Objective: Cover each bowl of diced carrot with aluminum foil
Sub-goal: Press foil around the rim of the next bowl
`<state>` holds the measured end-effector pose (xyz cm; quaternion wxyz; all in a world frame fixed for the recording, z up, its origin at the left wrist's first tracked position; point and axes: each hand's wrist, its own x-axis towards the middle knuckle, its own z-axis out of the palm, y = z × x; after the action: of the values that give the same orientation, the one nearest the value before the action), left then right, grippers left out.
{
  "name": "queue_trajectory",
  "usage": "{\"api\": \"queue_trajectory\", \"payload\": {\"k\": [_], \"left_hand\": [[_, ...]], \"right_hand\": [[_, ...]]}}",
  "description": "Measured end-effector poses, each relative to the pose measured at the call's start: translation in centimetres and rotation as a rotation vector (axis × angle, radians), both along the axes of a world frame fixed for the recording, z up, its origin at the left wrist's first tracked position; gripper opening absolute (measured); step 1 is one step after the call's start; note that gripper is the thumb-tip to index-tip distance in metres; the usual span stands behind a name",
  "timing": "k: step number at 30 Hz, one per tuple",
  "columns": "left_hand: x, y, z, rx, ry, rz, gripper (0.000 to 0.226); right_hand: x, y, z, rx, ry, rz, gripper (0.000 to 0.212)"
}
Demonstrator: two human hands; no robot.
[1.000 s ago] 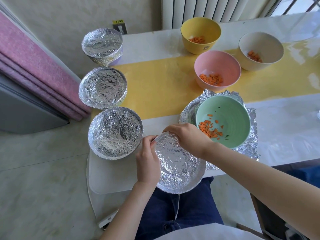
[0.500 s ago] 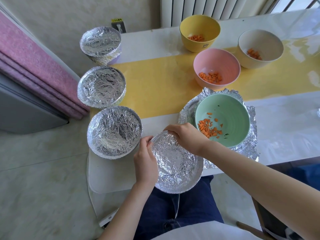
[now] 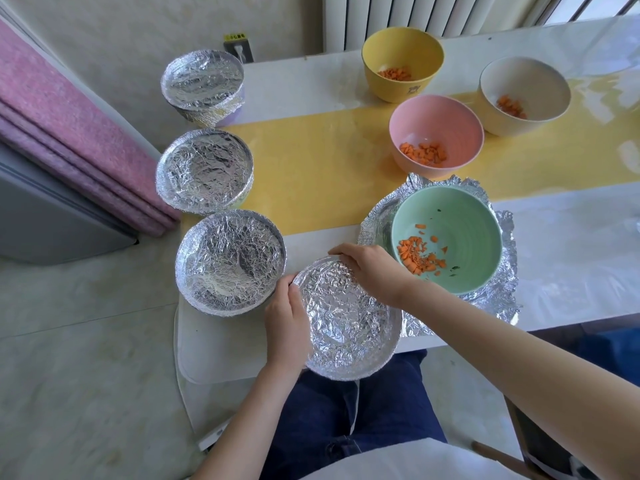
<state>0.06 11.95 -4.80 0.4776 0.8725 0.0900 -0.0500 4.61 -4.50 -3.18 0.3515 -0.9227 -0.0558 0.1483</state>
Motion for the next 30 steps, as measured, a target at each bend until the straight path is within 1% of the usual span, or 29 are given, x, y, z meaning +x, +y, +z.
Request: {"api": "queue_trajectory", "payload": {"k": [3, 9, 15, 18, 20, 24, 26, 28, 30], "left_hand": [[0.3, 0.1, -0.4, -0.055, 0.008, 0.017, 0.023], [0.4, -0.2, -0.4, -0.002, -0.022, 0.038, 0.025], [0.1, -0.4, 0.2, 0.011, -0.020, 0.055, 0.027], [-0.2, -0.7, 0.5, 0.003, 0.008, 0.091, 0.029], [-0.4, -0.9, 0.7, -0.011, 0.014, 0.107, 0.029], [-0.5, -0.7, 0.5, -0.072, 0.044, 0.108, 0.024], [-0.2, -0.4, 0.1, -0.095, 0.047, 0.076, 0.023], [-0.1, -0.3, -0.2, -0.073, 0.028, 0.026, 0.023], [0.0, -0.2, -0.3, -0.036, 0.012, 0.002, 0.023]], "right_hand": [[0.4, -0.3, -0.5, -0.012, -0.006, -0.015, 0.027], [0.3, -0.3, -1.0, -0.033, -0.053, -0.037, 0.028], [0.2, -0.1, -0.8, -0.051, -0.002, -0.024, 0.029], [-0.1, -0.2, -0.9, -0.011, -0.045, -0.083, 0.028], [0.0, -0.3, -1.0, -0.018, -0.064, -0.084, 0.028], [0.2, -0.4, -1.1, -0.049, -0.058, -0.022, 0.031], [0.0, -0.2, -1.0, -0.048, -0.076, 0.057, 0.029], [-0.1, 0.1, -0.7, -0.047, -0.078, 0.123, 0.028], [-0.2, 0.3, -0.3, -0.062, -0.072, 0.131, 0.029]]}}
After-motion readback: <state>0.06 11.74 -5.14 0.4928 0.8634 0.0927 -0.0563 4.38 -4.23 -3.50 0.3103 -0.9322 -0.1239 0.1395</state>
